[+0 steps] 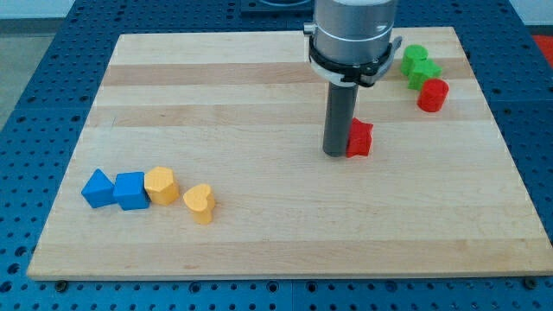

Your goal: Place red star to the bottom of the red circle

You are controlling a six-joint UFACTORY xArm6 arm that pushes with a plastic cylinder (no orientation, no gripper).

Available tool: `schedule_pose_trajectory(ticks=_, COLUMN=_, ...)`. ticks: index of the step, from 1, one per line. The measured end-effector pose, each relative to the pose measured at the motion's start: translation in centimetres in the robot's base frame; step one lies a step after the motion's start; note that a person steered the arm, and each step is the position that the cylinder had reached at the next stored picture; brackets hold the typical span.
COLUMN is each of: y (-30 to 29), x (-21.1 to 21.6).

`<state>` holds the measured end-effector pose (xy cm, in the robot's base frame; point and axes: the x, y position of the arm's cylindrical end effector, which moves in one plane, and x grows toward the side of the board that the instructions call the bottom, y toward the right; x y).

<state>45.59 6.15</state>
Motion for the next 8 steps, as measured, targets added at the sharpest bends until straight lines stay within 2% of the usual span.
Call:
schedule_pose_trajectory(ticks=1, y=-4.1, x=-0.1)
schedule_pose_trajectory(ticks=2, y=-2.0, x=-1.6)
schedule_pose_trajectory(ticks=3, y=5.2, x=-2.7)
schedule_pose_trajectory(ticks=4, y=8.1, x=-2.9)
schedule_pose_trajectory(ticks=5, y=1.7, x=-2.6)
schedule_pose_trajectory(ticks=6, y=-2.6, x=0.4)
schedule_pose_trajectory(ticks=7, y=1.6, x=2.4)
schedule_pose_trajectory(ticks=8, y=7.3, x=0.0)
